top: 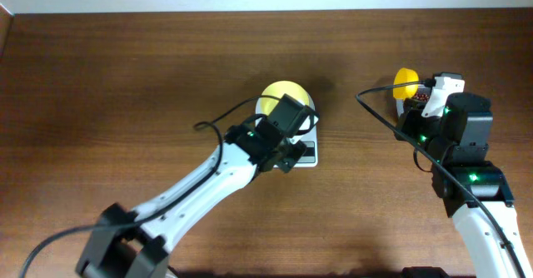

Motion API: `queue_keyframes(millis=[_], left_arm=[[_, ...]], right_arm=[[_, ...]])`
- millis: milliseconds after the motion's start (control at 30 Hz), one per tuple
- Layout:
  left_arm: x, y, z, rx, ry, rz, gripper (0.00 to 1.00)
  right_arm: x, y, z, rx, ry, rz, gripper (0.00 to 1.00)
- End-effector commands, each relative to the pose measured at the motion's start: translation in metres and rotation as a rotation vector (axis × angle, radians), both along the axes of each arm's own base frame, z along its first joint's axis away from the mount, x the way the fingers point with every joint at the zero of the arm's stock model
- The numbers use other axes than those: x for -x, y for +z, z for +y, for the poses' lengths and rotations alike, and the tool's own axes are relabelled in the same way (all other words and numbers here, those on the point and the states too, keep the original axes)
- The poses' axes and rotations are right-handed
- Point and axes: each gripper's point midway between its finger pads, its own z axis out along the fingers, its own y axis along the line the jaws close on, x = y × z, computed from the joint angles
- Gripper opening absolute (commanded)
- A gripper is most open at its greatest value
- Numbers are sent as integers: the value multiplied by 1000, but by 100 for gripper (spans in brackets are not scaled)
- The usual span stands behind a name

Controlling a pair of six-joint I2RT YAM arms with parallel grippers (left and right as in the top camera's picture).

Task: Scoop item into bowl and weigh 50g on scale
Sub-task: 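Lift the left gripper off the scale and retract it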

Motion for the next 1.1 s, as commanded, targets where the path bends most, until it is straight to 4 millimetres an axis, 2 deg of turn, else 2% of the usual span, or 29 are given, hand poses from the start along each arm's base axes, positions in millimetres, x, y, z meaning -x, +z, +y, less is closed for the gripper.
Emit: queue_keyframes(millis=[0, 100, 167, 200, 233, 267, 300, 333, 400, 467, 700, 767, 900, 933, 1067], left_arm=[[17, 22, 17, -24, -5, -3, 6], [21, 37, 43, -100, 40, -46, 14], [23, 45, 62, -170, 75, -78, 30], [26, 47, 69, -194, 83, -79, 40], [29, 47, 75, -216, 87, -73, 57], [32, 47, 78, -228, 86, -63, 69], [35, 45, 80, -239, 85, -51, 92], [38, 44, 83, -251, 83, -37, 99], [42, 42, 87, -267, 81, -22, 99], [40, 43, 91, -287, 90, -31, 99], [43, 41, 94, -301, 89, -20, 99], [44, 40, 95, -306, 67, -9, 99], [66, 37, 65, -206, -192, 73, 99], [70, 40, 63, -193, -227, 86, 99], [74, 55, 76, -172, -197, 100, 99]], right_arm=[[-5, 14, -2, 5, -5, -36, 4], [-8, 20, -2, -2, -10, -59, 4], [-11, 25, -2, -65, -48, -79, 4], [-13, 29, -2, -78, -55, -96, 4], [-17, 36, -2, -78, -55, -127, 4], [-21, 44, -3, -79, -54, -165, 4], [-26, 54, -2, -80, -51, -211, 4], [-32, 65, -2, -81, -49, -260, 4], [-42, 81, -2, -85, -47, -344, 4], [-54, 90, -3, -121, -59, -398, 4], [-92, 85, -3, -167, -70, -479, 4], [-96, 84, -3, -167, -69, -486, 4], [-98, 91, -4, -167, -69, -506, 4], [-98, 94, -4, -167, -68, -512, 4], [-98, 99, -3, -167, -67, -521, 4]])
